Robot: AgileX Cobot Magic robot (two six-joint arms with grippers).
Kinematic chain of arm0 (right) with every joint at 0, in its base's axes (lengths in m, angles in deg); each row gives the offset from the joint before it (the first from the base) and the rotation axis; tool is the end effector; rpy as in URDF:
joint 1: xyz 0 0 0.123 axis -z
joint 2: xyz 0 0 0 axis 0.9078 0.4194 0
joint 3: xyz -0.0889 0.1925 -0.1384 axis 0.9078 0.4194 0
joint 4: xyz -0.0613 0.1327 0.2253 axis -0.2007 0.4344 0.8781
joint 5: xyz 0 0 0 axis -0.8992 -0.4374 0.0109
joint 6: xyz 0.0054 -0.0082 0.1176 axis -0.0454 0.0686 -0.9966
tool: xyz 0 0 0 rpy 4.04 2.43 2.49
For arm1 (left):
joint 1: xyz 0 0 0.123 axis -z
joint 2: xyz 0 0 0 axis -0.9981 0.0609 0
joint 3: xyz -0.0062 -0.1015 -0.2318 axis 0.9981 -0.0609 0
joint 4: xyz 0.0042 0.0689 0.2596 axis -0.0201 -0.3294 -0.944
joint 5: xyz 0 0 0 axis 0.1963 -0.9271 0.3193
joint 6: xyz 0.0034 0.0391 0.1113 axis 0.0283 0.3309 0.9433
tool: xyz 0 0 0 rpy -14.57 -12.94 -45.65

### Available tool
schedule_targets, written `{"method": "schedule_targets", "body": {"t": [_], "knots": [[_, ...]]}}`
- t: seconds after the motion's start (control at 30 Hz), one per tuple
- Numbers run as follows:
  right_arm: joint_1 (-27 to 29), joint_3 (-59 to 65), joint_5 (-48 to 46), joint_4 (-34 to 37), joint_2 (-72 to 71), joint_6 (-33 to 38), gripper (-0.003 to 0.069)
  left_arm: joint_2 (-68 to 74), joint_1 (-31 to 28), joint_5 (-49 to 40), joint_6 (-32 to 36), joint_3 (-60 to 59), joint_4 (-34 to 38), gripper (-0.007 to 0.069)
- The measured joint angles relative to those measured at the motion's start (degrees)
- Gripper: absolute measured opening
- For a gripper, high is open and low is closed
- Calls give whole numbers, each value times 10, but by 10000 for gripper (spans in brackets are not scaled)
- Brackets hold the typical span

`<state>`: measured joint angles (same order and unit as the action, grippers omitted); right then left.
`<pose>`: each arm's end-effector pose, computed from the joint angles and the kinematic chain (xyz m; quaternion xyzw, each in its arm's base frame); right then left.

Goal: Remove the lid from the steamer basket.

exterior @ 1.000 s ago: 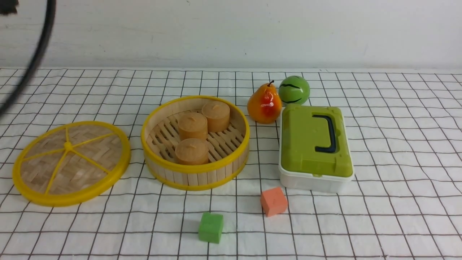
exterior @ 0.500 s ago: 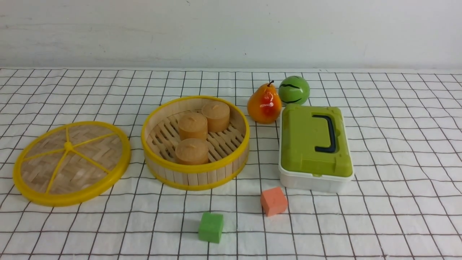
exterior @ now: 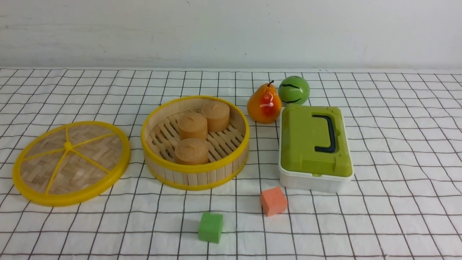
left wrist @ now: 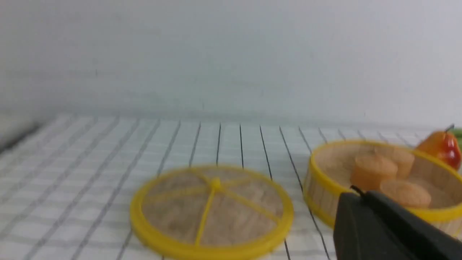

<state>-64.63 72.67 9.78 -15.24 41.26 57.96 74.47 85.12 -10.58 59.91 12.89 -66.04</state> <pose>0.1260 -0.0126 0.1642 0.0019 0.8096 -0.0637 0.5835 0.1286 -0.0005 0.2180 -0.0456 0.7165 -0.0490 0.6944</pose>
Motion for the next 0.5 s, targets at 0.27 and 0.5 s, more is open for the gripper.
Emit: {"method": "schedule_targets", "body": {"t": [0.27,0.5], "knots": [[0,0,0,0,0,0,240,0,91,-68,-108,-52,-58,-13],[0,0,0,0,0,0,240,0,74,-100,-8,-52,-7,-13]]}}
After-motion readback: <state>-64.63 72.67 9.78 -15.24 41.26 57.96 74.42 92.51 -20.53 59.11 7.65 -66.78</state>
